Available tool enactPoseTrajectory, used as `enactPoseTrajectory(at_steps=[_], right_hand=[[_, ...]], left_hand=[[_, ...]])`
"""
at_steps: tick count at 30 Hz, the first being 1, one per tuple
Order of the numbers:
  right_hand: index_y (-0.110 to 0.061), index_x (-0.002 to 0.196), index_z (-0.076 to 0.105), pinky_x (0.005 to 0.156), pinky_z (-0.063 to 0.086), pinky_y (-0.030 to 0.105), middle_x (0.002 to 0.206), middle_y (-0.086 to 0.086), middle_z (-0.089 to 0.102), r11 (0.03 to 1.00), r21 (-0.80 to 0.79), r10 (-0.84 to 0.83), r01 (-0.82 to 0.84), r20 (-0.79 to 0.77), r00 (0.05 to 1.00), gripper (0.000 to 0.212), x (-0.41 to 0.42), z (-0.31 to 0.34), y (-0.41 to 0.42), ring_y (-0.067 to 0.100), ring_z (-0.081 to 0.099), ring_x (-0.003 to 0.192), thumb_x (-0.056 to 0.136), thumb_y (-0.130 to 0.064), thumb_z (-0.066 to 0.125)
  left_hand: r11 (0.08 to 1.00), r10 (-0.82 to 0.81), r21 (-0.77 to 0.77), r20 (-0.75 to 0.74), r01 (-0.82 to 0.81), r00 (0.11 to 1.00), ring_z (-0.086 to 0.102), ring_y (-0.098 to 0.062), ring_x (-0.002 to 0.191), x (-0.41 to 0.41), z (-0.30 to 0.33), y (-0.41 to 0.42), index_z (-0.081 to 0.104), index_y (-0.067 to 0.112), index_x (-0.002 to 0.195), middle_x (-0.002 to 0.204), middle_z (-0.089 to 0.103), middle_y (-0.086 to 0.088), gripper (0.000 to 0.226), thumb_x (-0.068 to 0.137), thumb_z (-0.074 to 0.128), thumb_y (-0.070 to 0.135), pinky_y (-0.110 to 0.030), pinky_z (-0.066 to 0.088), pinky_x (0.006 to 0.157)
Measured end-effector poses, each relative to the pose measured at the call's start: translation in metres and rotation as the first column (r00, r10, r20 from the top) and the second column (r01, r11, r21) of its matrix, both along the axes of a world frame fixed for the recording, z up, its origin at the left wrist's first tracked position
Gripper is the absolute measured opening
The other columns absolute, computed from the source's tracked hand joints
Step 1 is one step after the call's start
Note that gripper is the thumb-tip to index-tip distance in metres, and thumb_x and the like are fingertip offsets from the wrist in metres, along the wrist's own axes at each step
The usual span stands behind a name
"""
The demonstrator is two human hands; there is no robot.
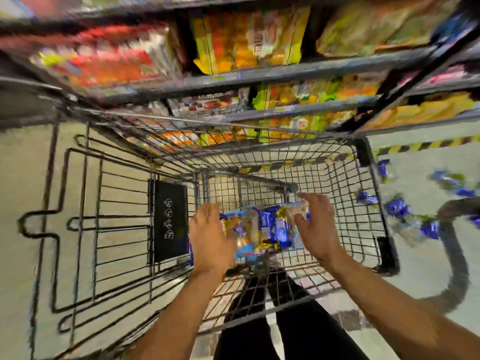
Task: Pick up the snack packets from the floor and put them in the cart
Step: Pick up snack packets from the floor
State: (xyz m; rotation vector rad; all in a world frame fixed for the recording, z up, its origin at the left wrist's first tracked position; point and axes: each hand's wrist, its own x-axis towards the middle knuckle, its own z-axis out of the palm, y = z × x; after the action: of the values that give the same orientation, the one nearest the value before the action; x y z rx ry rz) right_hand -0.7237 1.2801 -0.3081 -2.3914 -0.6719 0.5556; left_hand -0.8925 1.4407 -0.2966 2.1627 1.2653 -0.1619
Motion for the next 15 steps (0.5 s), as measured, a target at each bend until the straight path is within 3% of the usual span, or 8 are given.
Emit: enactPoseTrajectory(at_steps=[3, 8, 12, 15], right_hand=[[-0.016, 0.131, 0.055, 0.098, 0.027, 0.023, 0.13, 0.006, 0.046, 1.0, 0.018, -0.017, 0.017, 0.03, 0.999, 0.041, -0.003, 0.038, -0.013, 0.018, 0.04, 0.12, 0.09, -0.014, 0.06], [-0.014, 0.135, 0.053, 0.102, 0.039, 0.043, 0.137, 0.014, 0.048, 0.985, -0.125, 0.144, -0.118, 0.229, 0.963, 0.056, -0.007, 0.087, -0.051, 0.033, 0.045, 0.123, 0.081, -0.022, 0.067], [-0.015, 0.138, 0.05, 0.101, 0.042, 0.048, 0.14, 0.016, 0.047, 0.982, -0.186, 0.092, -0.036, 0.303, 0.949, 0.061, -0.01, 0.116, -0.097, 0.035, 0.044, 0.124, 0.081, -0.028, 0.064], [-0.016, 0.141, 0.047, 0.1, 0.041, 0.046, 0.142, 0.013, 0.044, 0.976, -0.208, 0.011, 0.06, 0.323, 0.946, 0.064, -0.007, 0.128, -0.136, 0.033, 0.042, 0.125, 0.081, -0.031, 0.062]], left_hand=[[0.99, -0.131, 0.065, 0.117, 0.124, 0.984, 0.034, -0.027, 0.131, 0.001, 0.029, 0.001, 0.045, 0.019, 0.146, 0.145, 0.039, -0.005, 0.063, 0.087, 0.068, 0.023, -0.038, 0.03, 0.11], [0.893, -0.393, 0.265, 0.068, 0.363, 0.917, 0.029, -0.029, 0.138, 0.014, 0.069, -0.017, 0.039, 0.019, 0.15, 0.151, 0.037, -0.011, 0.061, 0.093, 0.057, 0.036, -0.044, 0.03, 0.115], [0.802, -0.556, 0.27, 0.01, 0.533, 0.831, 0.016, -0.031, 0.149, 0.037, 0.084, -0.06, 0.029, 0.022, 0.154, 0.16, 0.024, -0.011, 0.067, 0.093, 0.05, 0.039, -0.047, 0.022, 0.122], [0.774, -0.618, 0.217, 0.058, 0.595, 0.784, 0.011, -0.029, 0.15, 0.056, 0.098, -0.099, 0.022, 0.029, 0.156, 0.163, 0.016, -0.004, 0.07, 0.094, 0.052, 0.039, -0.047, 0.024, 0.12]])
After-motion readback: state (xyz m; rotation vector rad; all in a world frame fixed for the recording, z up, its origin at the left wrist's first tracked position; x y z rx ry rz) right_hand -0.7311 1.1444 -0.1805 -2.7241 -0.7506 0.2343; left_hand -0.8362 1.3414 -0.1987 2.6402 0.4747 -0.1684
